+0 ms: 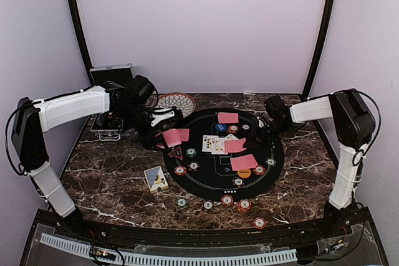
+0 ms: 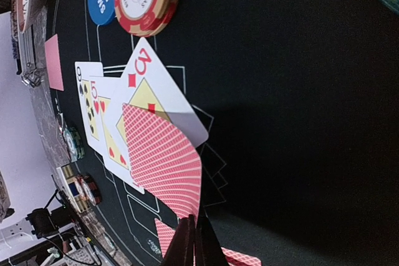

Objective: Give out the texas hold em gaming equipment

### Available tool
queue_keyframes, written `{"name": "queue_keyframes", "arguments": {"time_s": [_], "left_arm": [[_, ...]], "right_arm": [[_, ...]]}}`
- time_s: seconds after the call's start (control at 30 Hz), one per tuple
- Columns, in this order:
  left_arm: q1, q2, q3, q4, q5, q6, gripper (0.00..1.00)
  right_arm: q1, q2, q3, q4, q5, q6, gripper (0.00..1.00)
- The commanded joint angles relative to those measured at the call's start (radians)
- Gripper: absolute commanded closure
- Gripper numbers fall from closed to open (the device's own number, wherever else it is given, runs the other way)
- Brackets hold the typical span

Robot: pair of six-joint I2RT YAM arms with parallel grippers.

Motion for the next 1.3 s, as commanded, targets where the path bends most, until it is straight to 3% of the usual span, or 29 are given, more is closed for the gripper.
{"name": "queue_keyframes", "arguments": {"time_s": [0.0,0.07,0.3,0.57,0.77,1.27], "left_arm": [[0.003,-0.044,0.001,-0.023,0.017,0.006,1.0],[0.003,-0.044,0.003,-0.023,0.017,0.005,1.0],[0.003,-0.039,0.011,-0.024,0.019,0.004,1.0],[0.003,-0.034,0.02,-0.018,0.022,0.001,1.0],[0.003,-0.03,0.029,-0.018,0.025,-0.001,1.0],[0.003,-0.035,0.026,-0.018,0.031,0.0,1.0]], "right_arm": [[-0.005,0.005,0.035,-0.051,0.068,-0.045,0.84],[-0.005,-0.009,0.037,-0.056,0.079,-0.049,0.71],[0.004,-0.093,0.067,-0.073,0.104,-0.03,0.5],[0.166,-0.16,0.091,0.162,-0.112,0.164,0.27],[0.309,-0.092,0.137,0.38,-0.235,0.335,0.23],[0.417,0.04,0.261,0.415,-0.282,0.376,0.22]]}}
